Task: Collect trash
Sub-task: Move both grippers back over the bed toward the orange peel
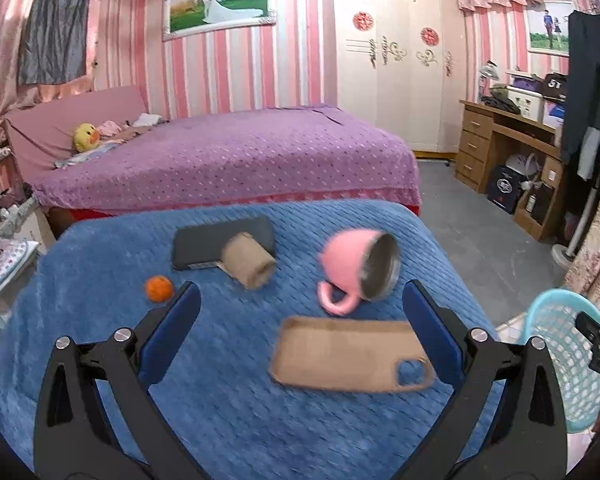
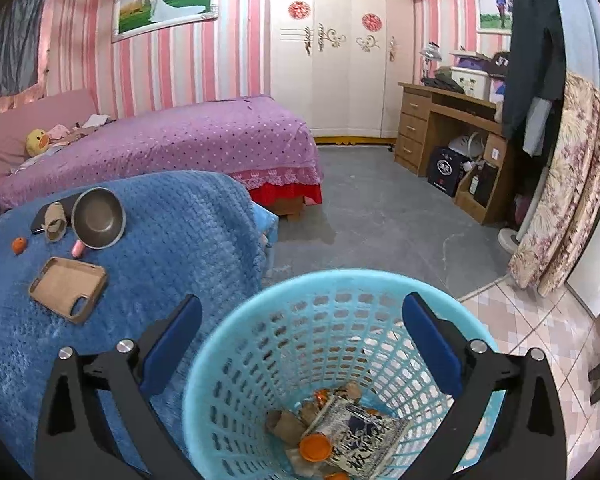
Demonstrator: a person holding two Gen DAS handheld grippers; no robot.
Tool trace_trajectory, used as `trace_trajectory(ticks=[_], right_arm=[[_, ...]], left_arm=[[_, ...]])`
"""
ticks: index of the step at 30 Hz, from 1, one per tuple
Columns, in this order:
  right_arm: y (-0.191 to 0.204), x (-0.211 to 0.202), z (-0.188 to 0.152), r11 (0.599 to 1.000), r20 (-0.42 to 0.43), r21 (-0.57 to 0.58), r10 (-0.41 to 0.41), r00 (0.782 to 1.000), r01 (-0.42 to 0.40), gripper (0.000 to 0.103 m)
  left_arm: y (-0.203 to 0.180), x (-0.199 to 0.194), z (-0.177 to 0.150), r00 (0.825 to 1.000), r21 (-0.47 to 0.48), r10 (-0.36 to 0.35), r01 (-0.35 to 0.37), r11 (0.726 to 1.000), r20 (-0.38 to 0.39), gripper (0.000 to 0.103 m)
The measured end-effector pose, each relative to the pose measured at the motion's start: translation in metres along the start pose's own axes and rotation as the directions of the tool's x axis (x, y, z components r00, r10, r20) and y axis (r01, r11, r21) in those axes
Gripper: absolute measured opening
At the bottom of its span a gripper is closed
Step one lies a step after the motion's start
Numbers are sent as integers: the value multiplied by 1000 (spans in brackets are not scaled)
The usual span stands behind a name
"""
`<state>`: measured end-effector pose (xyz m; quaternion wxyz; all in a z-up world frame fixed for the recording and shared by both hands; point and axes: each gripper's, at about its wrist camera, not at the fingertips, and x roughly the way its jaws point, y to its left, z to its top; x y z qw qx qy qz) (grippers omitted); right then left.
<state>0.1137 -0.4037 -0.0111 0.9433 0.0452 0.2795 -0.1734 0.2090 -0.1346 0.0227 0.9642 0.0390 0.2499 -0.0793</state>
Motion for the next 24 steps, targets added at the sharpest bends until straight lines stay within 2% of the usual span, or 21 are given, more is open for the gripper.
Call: trace_trajectory(ticks=[6,9,16,24], right_arm=[[36,-3,13,998,23,-31,52,998,-52,98],[62,-5,19,994,38,-69,82,996,-79,98],[124,7,30,976,33,-108,194,980,-190,98],[206,23,36,947,40,-197,267,963,-254,98]], left_arm=[[41,7,21,997,-11,77,-77,997,20,98],[59,12,21,997,-42,83,-82,996,7,98],[110,29,9,988,-41,151,-153,987,-30,98],[189,67,-11,973,-136,193,-210,968,-125,98]])
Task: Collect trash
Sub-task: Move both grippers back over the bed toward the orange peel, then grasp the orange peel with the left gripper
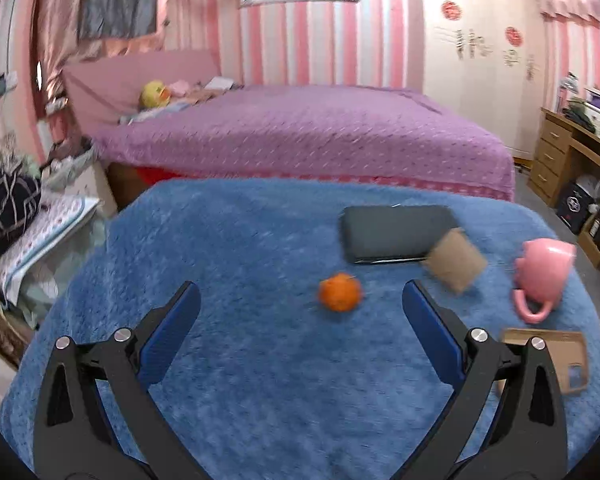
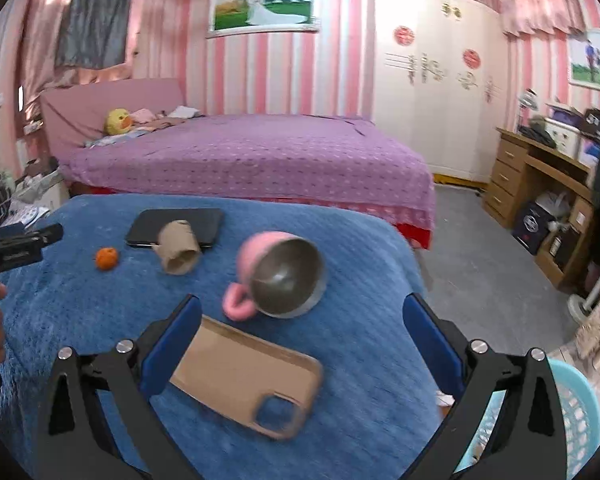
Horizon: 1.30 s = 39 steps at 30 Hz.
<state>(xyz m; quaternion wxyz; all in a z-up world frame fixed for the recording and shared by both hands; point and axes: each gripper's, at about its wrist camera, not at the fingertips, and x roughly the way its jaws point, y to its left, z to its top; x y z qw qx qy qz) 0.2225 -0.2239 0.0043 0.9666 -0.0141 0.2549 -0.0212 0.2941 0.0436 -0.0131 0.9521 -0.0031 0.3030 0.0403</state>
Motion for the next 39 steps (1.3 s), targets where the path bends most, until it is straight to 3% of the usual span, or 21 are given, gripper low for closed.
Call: trace_trajectory(ticks=[6,12,16,21,23,25,28,33,39], right_arm=[[31,26,6,998,-9,-66,20,1000,-21,98],[33,47,3,998,-62,-62,29,998,-33,98],[28,51,0,997,-58,-68,28,998,-32,98],[25,52,1,999,-72,-30,37,997,-39,98],[29,54,4,999,-69,-37,37,997,-40,98],[35,57,7,998,-73,-42,44,996,-47,98],[46,63,10,997,-88,-43,62,994,-66,98],[71,71,16,994,-90,-60,88,992,-93,98],[96,80,24,989,-78,-80,122,989,-128,98]], left_arm=[[20,43,-2,997,-29,-14,12,1000,-70,98],[5,69,-5,989,-36,-76,72,997,-129,97],[-10,87,-8,985,2,-67,68,998,-161,96],[-27,106,-9,969,56,-82,97,994,-233,71],[-30,108,-9,966,65,-98,116,991,-239,49],[-30,107,-9,963,59,-121,138,989,-240,36],[-23,100,-9,964,33,-133,144,989,-230,25],[-3,77,-9,983,44,-66,75,996,-170,22],[28,54,-9,994,19,-10,12,1000,-107,23]])
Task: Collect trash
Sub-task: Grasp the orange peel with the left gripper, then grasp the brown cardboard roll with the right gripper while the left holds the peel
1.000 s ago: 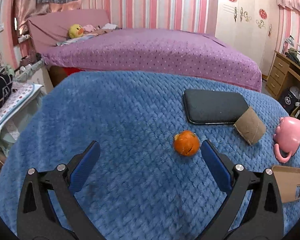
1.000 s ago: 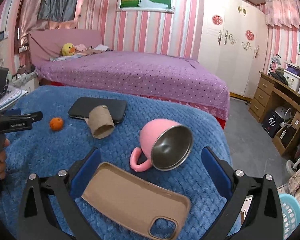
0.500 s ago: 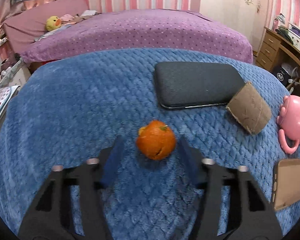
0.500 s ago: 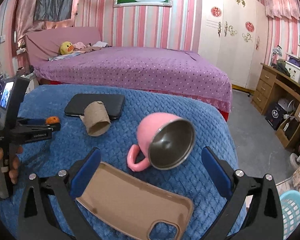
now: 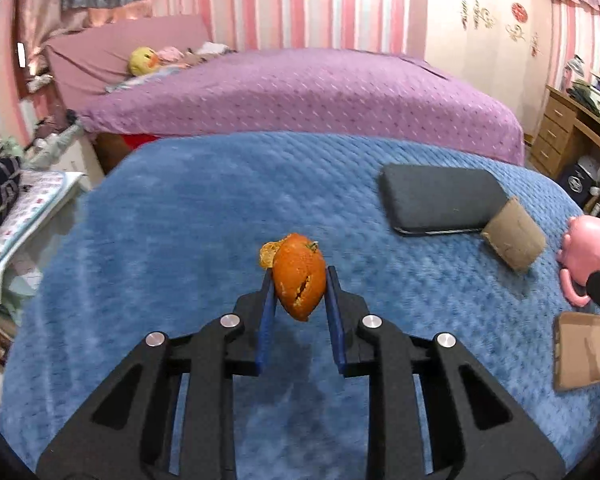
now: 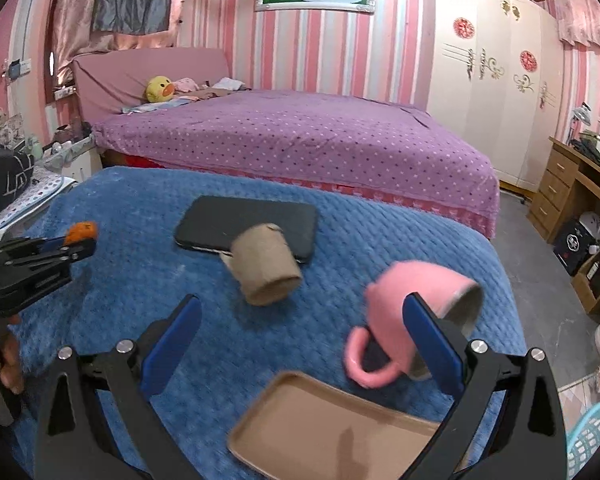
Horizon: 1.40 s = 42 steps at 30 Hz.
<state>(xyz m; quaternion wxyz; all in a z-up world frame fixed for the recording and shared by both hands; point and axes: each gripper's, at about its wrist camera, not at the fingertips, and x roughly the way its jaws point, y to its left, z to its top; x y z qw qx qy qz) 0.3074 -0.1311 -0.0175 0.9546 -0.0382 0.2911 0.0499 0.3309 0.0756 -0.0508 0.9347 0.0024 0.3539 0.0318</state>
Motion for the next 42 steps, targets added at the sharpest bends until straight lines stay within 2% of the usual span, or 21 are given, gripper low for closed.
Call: trace_trajectory(ticks=[2,6,15,20,23,26,29,32,35,39,42], right_arm=[[8,5,4,1000,3,-15,4,1000,-4,98],[21,19,9,999,-7,-35,7,1000,-7,98],[44,73,14,995,-92,-100,-5,996,-4,97],[44,99,19,996,-188,-92,-12,982,-5,70],[43,107,17,997,-211,-80,-16,977,-1,59],[44,100,15,997,-182,-82,-10,983,-5,53],[43,84,11,997,-140,-78,1,990,-12,53],[37,60,10,998,-86,-55,24,996,-29,52],[30,31,4,998,-37,-45,45,998,-47,53],[17,-3,-11,998,-4,-53,39,999,-40,52],[-1,-26,-23,999,1,-24,41,999,-41,53]], left_arm=[[11,-3,-3,1000,-14,18,-18,1000,24,22],[25,1,-9,999,-62,35,-33,998,25,22],[36,5,-13,1000,-114,4,-1,993,25,22],[36,7,-13,1000,-104,1,1,995,18,22],[35,8,-13,1000,-99,4,-2,995,19,22],[34,7,-14,1000,-92,7,-5,996,22,23],[33,4,-14,999,-87,6,-3,996,35,23],[31,0,-16,998,-85,6,-2,996,57,23],[29,-10,-18,995,-84,38,-30,996,93,23],[22,-30,-21,988,-70,72,-62,996,139,23],[16,-42,-26,990,-75,65,-56,996,123,23]])
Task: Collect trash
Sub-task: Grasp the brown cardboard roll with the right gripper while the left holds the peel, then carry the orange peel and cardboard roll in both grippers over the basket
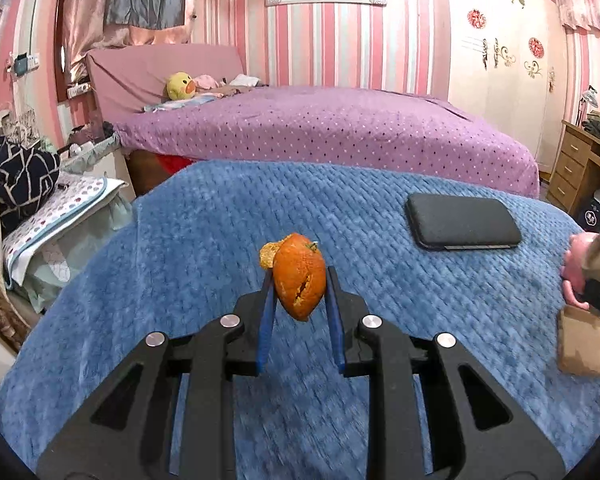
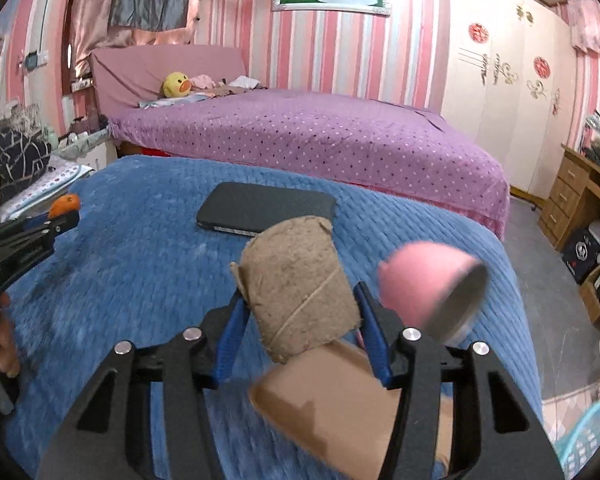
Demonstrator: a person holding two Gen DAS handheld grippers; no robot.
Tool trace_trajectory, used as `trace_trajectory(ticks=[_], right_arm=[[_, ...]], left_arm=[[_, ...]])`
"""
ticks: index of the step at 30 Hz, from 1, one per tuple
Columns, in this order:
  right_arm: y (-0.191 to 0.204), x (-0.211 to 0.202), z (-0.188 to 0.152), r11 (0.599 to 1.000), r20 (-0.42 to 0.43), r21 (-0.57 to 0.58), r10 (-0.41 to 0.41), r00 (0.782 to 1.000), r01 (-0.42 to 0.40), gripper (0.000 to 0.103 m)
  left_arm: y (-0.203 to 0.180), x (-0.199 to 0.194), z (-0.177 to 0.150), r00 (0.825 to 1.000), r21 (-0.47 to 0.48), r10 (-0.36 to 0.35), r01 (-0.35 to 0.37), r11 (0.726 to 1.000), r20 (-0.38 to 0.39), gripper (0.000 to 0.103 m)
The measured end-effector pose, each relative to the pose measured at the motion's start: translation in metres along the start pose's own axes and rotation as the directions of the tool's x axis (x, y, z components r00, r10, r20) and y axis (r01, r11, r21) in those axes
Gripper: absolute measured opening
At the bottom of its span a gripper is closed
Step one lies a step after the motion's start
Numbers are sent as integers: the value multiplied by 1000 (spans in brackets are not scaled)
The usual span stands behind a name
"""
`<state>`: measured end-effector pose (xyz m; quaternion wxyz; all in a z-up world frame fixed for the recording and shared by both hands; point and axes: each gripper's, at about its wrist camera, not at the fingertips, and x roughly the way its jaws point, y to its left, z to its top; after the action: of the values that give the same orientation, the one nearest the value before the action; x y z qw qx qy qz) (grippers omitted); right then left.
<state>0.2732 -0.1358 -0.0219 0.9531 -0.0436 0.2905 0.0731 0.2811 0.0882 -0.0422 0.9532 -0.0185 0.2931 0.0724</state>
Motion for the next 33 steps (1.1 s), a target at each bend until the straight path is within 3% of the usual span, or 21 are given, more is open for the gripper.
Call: trace_trajectory(ticks=[9,18,25,33], right_arm=[[-37,-61,-32,997,-8,39,-62,998,63,53],[-56,-95,-70,994,-35,49,-100,994,101,53],[-74,-113,-76,991,-27,69,-113,993,115,53],[-107,-138,-80,985,-16,105,-137,990,138,53]], left_arm=[[-21,-51,-22,1000,25,-13,13,1000,-17,22],[-39,-91,-46,999,38,-20,21,999,-31,22],[-52,-107,-56,998,34,-42,44,998,-45,22],[-93,-125,-65,992,51,-106,109,993,-62,22]])
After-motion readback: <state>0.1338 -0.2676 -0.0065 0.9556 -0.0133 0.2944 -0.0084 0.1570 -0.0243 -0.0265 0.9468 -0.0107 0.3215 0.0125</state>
